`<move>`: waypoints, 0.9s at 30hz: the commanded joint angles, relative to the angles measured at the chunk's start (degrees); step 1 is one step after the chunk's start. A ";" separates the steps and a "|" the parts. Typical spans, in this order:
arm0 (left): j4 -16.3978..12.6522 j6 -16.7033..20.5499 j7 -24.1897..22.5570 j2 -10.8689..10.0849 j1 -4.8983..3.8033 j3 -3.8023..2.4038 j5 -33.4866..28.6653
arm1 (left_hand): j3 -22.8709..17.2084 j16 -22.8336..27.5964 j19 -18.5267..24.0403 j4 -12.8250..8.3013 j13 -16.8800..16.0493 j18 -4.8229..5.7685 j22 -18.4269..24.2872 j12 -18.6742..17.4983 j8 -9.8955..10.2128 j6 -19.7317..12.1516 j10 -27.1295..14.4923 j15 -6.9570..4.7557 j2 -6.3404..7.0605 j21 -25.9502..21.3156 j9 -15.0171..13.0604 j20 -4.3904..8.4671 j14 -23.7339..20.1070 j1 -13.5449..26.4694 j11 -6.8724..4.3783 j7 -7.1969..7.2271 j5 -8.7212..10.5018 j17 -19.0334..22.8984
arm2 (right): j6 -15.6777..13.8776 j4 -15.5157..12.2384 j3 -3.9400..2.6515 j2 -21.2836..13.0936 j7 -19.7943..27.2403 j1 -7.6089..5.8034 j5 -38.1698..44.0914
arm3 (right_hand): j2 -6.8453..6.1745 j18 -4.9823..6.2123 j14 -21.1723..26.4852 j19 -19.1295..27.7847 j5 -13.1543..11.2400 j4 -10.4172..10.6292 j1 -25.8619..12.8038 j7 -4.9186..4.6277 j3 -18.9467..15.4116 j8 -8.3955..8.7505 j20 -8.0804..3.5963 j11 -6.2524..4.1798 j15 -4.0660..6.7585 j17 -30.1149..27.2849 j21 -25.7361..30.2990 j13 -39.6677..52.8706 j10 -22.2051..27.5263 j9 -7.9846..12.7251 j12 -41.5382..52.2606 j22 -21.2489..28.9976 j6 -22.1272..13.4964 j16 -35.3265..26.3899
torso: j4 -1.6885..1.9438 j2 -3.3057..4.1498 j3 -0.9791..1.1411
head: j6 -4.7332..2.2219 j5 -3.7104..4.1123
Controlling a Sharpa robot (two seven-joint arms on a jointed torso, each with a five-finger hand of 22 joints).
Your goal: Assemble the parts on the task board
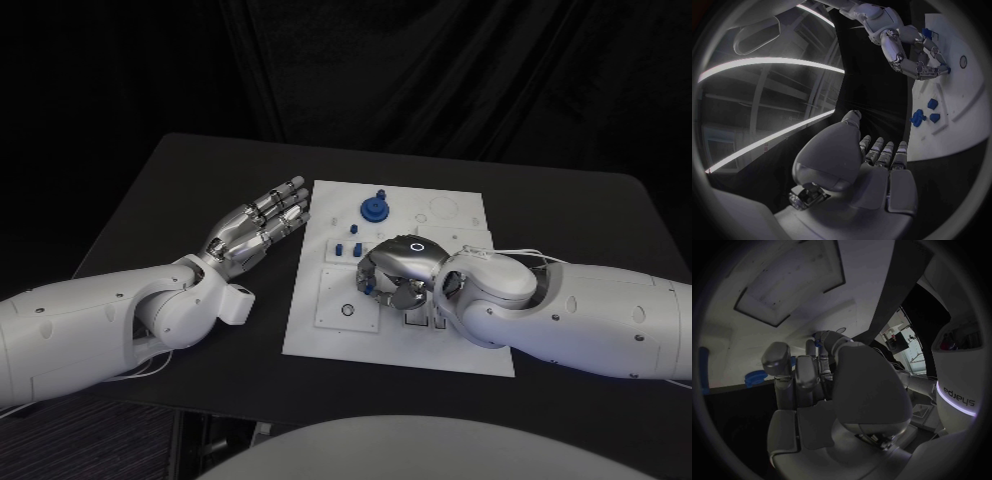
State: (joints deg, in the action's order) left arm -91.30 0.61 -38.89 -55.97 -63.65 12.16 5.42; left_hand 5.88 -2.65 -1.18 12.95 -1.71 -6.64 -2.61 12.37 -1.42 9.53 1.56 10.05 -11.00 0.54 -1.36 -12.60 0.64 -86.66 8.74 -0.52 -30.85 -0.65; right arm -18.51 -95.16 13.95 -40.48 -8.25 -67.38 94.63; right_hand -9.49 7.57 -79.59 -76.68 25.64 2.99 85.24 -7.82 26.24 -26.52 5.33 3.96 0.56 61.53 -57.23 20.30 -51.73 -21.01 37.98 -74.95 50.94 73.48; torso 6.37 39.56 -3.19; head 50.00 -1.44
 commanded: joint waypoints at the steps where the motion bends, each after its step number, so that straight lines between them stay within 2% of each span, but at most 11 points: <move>1: -0.03 -0.90 -5.16 0.12 0.14 -0.05 0.02 | -0.24 -0.24 -0.03 0.02 -0.09 -0.20 -0.05 0.33 0.03 -0.03 -0.08 0.37 0.24 0.27 -0.05 -0.54 0.03 -0.14 0.50 -0.28 -0.30 -0.08 | 1.12 0.06 0.09 -0.05 -1.28 0.32 0.40 | -0.08 -0.73 0.87 0.74 -3.42 0.14 -0.42 -0.66 0.34 2.69 0.30 0.50 -0.61 -0.66 1.07 -0.55 1.13 1.02 -1.37 -5.89 -2.70 -0.69 | -0.02 -0.01 0.00 | 0.00 -0.12; 2: -0.01 -0.90 -5.14 0.12 0.16 -0.05 0.02 | -0.24 -0.24 -0.03 0.02 -0.09 -0.20 -0.05 0.33 0.03 -0.03 -0.08 0.37 0.24 0.27 -0.05 -0.54 0.03 -0.14 0.50 -0.28 -0.30 -0.08 | 1.32 0.05 0.09 -0.06 -1.41 0.32 0.40 | -0.39 -0.62 1.28 1.22 -5.16 0.54 -0.97 -1.02 0.36 4.24 0.60 0.96 -0.98 -1.26 2.00 -0.82 2.35 1.69 -2.14 -5.62 -4.07 -1.08 | -0.05 -0.02 -0.01 | 0.00 -0.15; 3: 0.00 -0.91 -5.12 0.12 0.17 -0.05 0.02 | -0.24 -0.24 -0.03 0.02 -0.09 -0.20 -0.05 0.33 0.03 -0.03 -0.08 0.37 0.24 0.27 -0.05 -0.54 0.03 -0.14 0.50 -0.28 -0.30 -0.08 | 1.53 0.04 0.09 -0.07 -1.54 0.33 0.40 | -1.30 -0.28 2.40 2.36 -7.93 1.38 -2.17 -1.01 0.09 7.09 1.04 1.66 -1.68 -2.97 4.30 -1.56 5.60 2.94 -4.04 -4.96 -7.37 -2.22 | -0.05 -0.02 -0.01 | 0.00 -0.19; 5: 0.06 -0.91 -5.08 0.13 0.21 -0.05 0.02 | -0.46 -0.37 -0.09 -0.09 -0.10 -0.13 -0.10 0.47 -0.01 0.18 -0.08 0.56 0.15 0.30 -0.08 -0.68 0.06 -0.15 0.62 -0.59 -0.31 -0.10 | 2.09 0.03 0.09 -0.09 -1.85 0.33 0.40 | -2.05 0.17 4.70 4.53 -11.15 2.31 -2.78 0.26 -1.57 11.29 2.41 3.36 -3.06 -5.62 8.32 -2.55 10.96 4.97 -6.41 -3.85 -11.41 -3.89 | -0.06 -0.02 -0.01 | 0.00 -0.22; 7: 0.11 -0.92 -5.06 0.14 0.25 -0.05 0.02 | -0.51 -0.40 -0.09 -0.13 -0.11 -0.12 -0.09 0.51 -0.02 0.22 -0.08 0.58 0.15 0.30 -0.09 -0.70 0.07 -0.15 0.66 -0.69 -0.30 -0.11 | 2.51 0.01 0.09 -0.14 -2.03 0.33 0.40 | -1.75 0.85 7.00 6.40 -12.69 3.31 -1.92 1.38 -6.23 14.36 3.56 4.16 -3.82 -7.90 11.96 -2.90 15.57 6.89 -6.89 -2.91 -13.86 -4.91 | -0.07 -0.01 -0.01 | 0.00 -0.19; 11: 0.13 -0.92 -5.05 0.15 0.30 -0.05 0.02 | -0.53 -0.42 -0.09 -0.14 -0.11 -0.11 -0.09 0.52 -0.03 0.28 -0.08 0.60 0.15 0.30 -0.10 -0.71 0.08 -0.15 0.66 -0.73 -0.30 -0.11 | 2.49 -0.16 0.08 -0.39 -2.07 0.33 0.40 | -1.09 1.31 9.04 7.74 -13.84 5.48 -0.06 2.79 -11.55 16.75 3.80 4.63 -3.85 -10.03 14.84 -3.48 20.38 8.93 -7.26 -2.25 -16.62 -5.77 | -0.02 0.00 -0.01 | 0.00 -0.12; 12: 0.13 -0.92 -5.05 0.13 0.31 -0.05 0.02 | -0.55 -0.44 -0.10 -0.16 -0.11 -0.10 -0.10 0.55 -0.05 0.35 -0.07 0.62 0.15 0.30 -0.11 -0.72 0.08 -0.15 0.67 -0.78 -0.31 -0.12 | 2.20 -0.27 0.07 -0.55 -1.99 0.33 0.40 | -1.44 1.68 10.70 9.01 -14.90 7.76 1.41 3.16 -14.29 17.83 3.83 5.02 -3.88 -12.05 17.48 -3.86 23.01 10.20 -7.10 -1.64 -18.38 -6.71 | 0.00 0.00 0.00 | 0.00 -0.09; 14: 0.13 -0.91 -5.06 0.10 0.33 -0.05 0.02 | -0.55 -0.44 -0.10 -0.16 -0.11 -0.10 -0.10 0.55 -0.05 0.35 -0.07 0.62 0.15 0.30 -0.11 -0.72 0.08 -0.15 0.67 -0.78 -0.31 -0.12 | 1.65 -0.47 0.03 -0.86 -1.81 0.33 0.40 | -2.41 1.96 12.89 10.46 -15.16 13.30 5.34 3.43 -16.54 18.52 4.02 5.27 -3.91 -14.92 20.90 -4.04 25.91 11.42 -5.12 -0.90 -18.61 -7.85 | 0.00 -0.01 0.00 | 0.00 -0.07; 18: 0.07 -0.84 -5.02 -0.12 0.39 -0.05 0.02 | -0.59 -0.49 -0.11 -0.19 -0.12 -0.10 -0.11 0.61 -0.05 0.37 -0.06 0.64 0.15 0.31 -0.12 -0.74 0.10 -0.16 0.68 -0.83 -0.33 -0.13 | -0.07 -1.60 -0.30 -2.42 -1.40 0.19 0.40 | -2.68 2.09 12.92 10.37 -15.17 13.71 5.77 3.29 -16.89 18.23 3.89 5.35 -3.90 -15.03 21.03 -4.15 26.59 11.34 -4.70 -0.93 -17.39 -7.70 | 0.00 0.00 -0.01 | 0.00 0.01; 21: 0.01 -0.75 -5.01 -0.29 0.42 -0.05 0.02 | -0.59 -0.49 -0.11 -0.19 -0.12 -0.10 -0.11 0.61 -0.05 0.37 -0.06 0.64 0.15 0.31 -0.12 -0.74 0.10 -0.16 0.68 -0.83 -0.33 -0.13 | -1.02 -2.88 -0.57 -4.13 -1.49 -0.67 0.01 | -2.43 1.98 12.62 9.89 -14.87 13.72 6.04 2.97 -16.79 17.63 3.86 5.25 -3.87 -14.86 20.52 -4.15 26.37 11.06 -3.85 -1.15 -15.29 -7.34 | -0.05 -0.01 0.04 | 0.00 -0.04; 27: -0.15 -0.57 -4.93 -0.53 0.44 -0.05 -0.06 | -0.63 -0.55 -0.13 -0.24 -0.13 -0.08 -0.13 0.70 -0.07 0.46 -0.05 0.69 0.19 0.32 -0.13 -0.76 0.12 -0.15 0.69 -0.90 -0.34 -0.14 | -0.61 -6.03 -0.74 -8.99 -3.05 -4.99 -2.37 | -0.90 1.39 9.86 7.05 -11.58 13.21 7.26 0.61 -15.42 15.64 3.84 4.70 -3.96 -12.38 16.92 -4.56 24.13 10.72 -1.11 -2.47 -9.59 -4.82 | -0.09 -0.09 0.07 | 0.00 0.18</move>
State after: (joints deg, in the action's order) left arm -91.25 0.44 -38.90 -56.53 -63.29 12.16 5.41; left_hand 5.65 -2.88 -1.18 12.72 -1.76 -6.63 -2.66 12.87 -1.42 10.04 1.55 10.25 -11.00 0.54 -1.42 -13.01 0.84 -86.66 9.13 -1.04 -30.85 -0.70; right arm -18.19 -100.72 13.19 -49.13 -9.20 -72.12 93.72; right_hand -10.61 8.98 -69.23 -69.12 13.68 16.19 92.26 -7.09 10.55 -10.69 9.18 8.78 -3.39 48.66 -39.65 15.84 -27.11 -10.26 36.54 -74.93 40.66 68.24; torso 6.33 39.52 -3.18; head 50.00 -1.30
